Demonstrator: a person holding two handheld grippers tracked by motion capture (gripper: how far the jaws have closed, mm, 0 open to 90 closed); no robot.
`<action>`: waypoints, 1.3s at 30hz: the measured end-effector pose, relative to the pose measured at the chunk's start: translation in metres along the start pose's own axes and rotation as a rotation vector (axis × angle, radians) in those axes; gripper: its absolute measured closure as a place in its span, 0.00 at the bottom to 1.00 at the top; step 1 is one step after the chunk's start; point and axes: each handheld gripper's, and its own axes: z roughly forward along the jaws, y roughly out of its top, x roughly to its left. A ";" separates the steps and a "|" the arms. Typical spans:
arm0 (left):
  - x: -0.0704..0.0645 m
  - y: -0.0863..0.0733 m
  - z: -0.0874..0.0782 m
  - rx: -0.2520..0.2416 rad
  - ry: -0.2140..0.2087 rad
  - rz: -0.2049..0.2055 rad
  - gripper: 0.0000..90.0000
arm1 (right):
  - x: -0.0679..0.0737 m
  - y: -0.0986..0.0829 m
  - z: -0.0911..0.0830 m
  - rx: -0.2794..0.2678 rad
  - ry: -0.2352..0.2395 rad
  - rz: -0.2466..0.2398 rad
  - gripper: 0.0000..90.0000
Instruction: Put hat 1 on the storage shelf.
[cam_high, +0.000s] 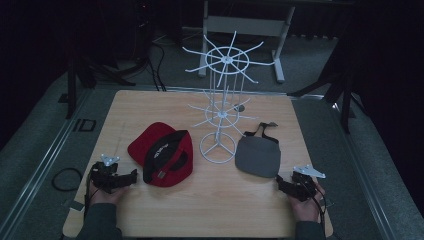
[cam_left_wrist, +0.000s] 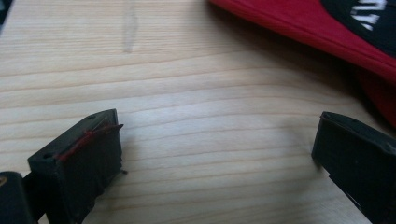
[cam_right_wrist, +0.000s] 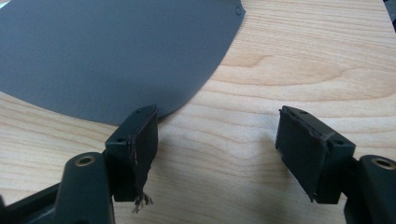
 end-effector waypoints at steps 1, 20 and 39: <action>0.000 0.000 0.000 0.000 0.000 0.000 0.02 | 0.000 0.000 0.000 0.000 0.000 0.000 0.33; -0.004 0.007 -0.024 0.025 -0.131 0.080 1.00 | 0.000 0.000 0.000 0.001 0.002 0.001 0.33; -0.035 0.014 -0.029 0.079 -0.265 0.187 1.00 | 0.000 0.000 0.000 0.001 0.003 0.000 0.32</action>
